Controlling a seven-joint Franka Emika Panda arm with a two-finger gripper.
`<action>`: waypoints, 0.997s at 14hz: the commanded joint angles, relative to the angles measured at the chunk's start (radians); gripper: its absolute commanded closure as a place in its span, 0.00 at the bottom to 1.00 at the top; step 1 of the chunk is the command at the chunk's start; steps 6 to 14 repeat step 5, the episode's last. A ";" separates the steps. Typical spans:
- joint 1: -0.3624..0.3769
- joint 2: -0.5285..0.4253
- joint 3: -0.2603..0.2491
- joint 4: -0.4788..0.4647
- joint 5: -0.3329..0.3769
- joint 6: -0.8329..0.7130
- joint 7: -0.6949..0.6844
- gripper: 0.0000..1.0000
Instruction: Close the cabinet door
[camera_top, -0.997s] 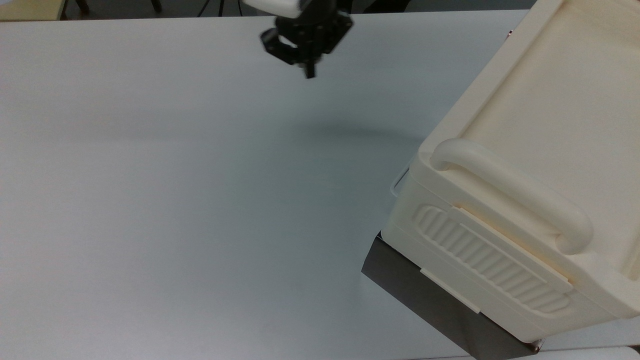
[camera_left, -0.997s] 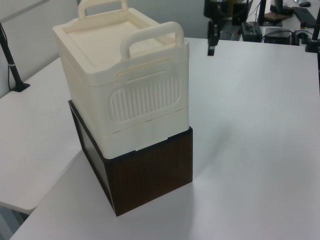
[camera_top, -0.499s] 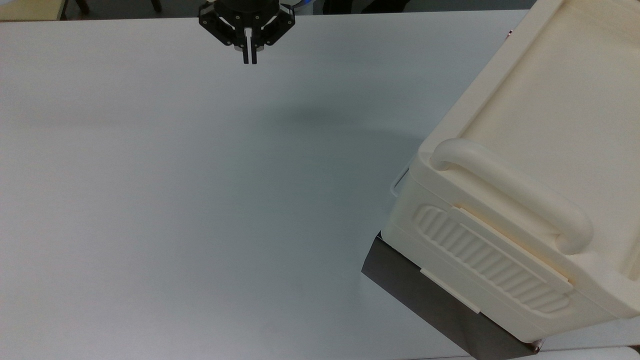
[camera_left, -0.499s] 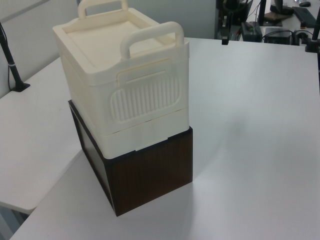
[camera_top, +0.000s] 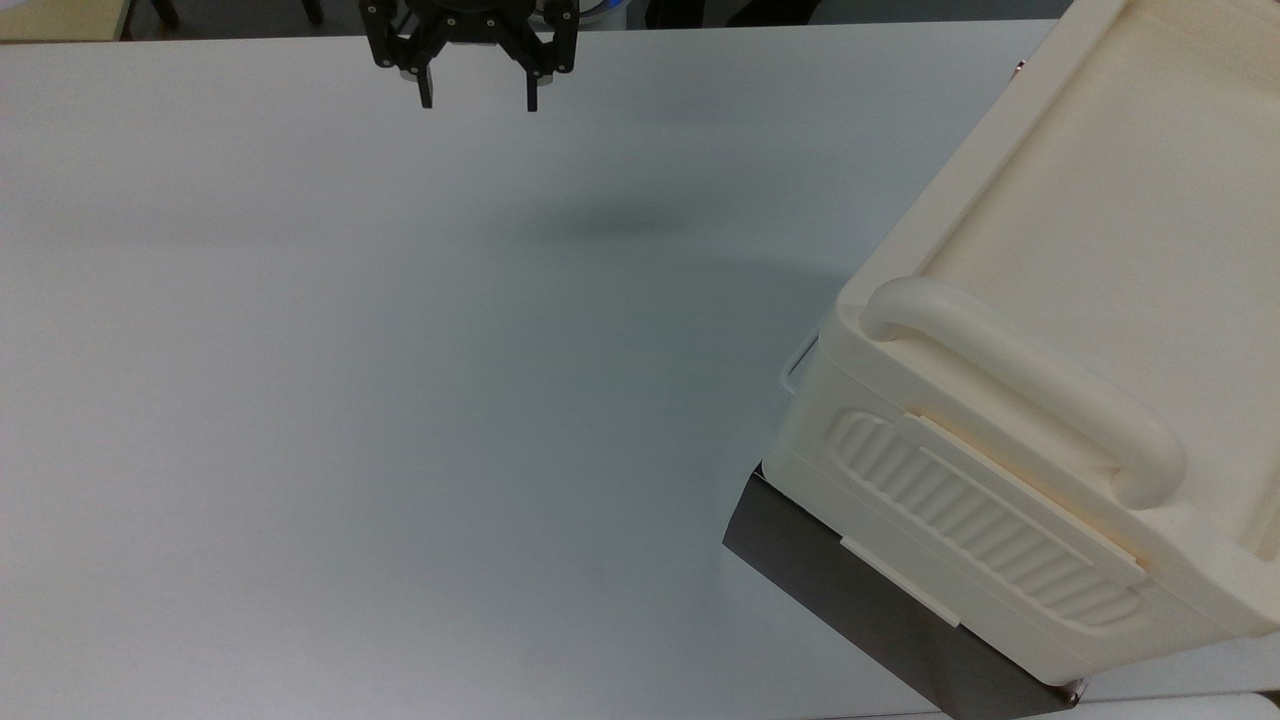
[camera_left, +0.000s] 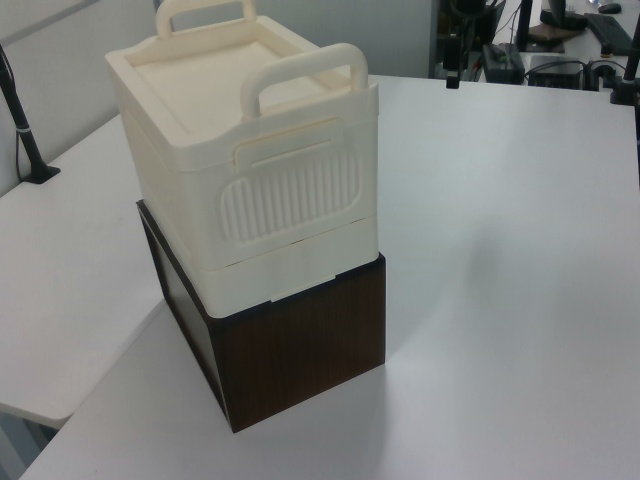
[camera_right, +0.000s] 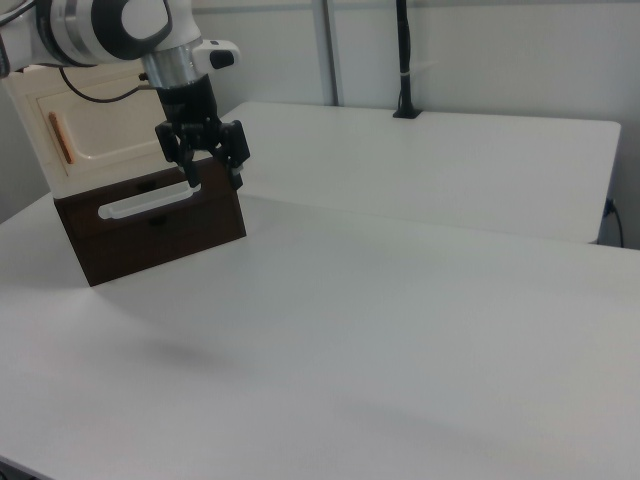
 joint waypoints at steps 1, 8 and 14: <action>0.003 -0.029 0.002 -0.031 0.001 -0.017 0.022 0.00; -0.003 -0.032 0.002 -0.028 0.003 -0.025 0.024 0.00; -0.003 -0.032 0.002 -0.028 0.003 -0.025 0.024 0.00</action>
